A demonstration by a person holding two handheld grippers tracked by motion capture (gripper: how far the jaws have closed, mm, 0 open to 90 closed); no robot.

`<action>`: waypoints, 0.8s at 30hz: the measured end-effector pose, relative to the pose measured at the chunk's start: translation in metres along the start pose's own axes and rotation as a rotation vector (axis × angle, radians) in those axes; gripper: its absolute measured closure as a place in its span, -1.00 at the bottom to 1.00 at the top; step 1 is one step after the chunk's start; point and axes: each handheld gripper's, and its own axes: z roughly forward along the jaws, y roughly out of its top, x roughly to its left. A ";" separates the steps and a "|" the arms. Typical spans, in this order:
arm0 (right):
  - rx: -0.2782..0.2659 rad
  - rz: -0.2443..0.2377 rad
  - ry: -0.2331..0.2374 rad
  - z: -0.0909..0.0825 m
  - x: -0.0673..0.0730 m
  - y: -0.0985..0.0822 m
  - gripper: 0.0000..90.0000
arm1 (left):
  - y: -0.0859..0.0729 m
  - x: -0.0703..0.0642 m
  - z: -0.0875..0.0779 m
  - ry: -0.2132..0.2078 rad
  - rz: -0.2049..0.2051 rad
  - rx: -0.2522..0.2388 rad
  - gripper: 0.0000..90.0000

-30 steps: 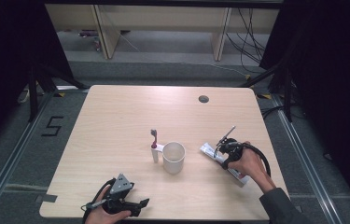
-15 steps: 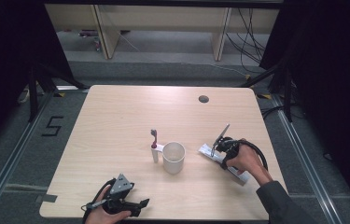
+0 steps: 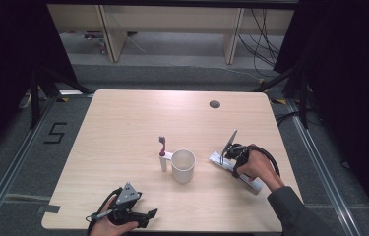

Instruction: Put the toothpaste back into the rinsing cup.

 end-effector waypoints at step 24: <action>-0.321 0.042 0.059 -0.042 -0.012 -0.015 0.68 | 0.000 0.002 0.000 0.007 -0.001 -0.001 -0.59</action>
